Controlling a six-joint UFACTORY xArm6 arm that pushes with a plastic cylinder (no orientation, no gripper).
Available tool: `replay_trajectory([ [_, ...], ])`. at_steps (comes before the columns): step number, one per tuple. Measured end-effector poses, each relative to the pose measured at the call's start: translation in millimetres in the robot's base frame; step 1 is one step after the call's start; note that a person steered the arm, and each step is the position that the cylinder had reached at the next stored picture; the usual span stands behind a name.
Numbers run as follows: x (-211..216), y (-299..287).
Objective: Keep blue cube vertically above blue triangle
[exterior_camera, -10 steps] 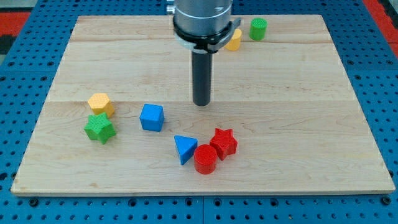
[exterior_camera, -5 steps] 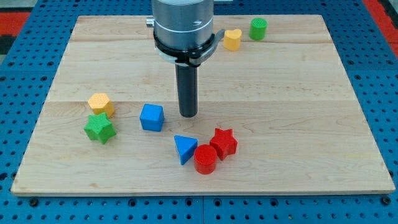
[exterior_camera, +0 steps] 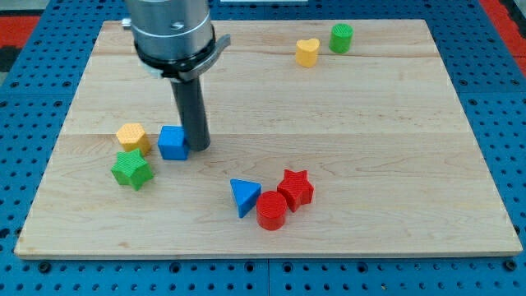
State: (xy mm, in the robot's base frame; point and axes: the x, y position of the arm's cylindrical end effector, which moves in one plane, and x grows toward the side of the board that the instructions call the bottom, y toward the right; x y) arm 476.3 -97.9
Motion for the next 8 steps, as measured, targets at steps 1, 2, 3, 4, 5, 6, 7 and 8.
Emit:
replay_trajectory([
  [1,26,-2],
  [2,25,-25],
  [3,5,-37],
  [4,-29,-37],
  [5,-60,-32],
  [6,-105,-17],
  [7,-147,-18],
  [8,-188,-33],
])
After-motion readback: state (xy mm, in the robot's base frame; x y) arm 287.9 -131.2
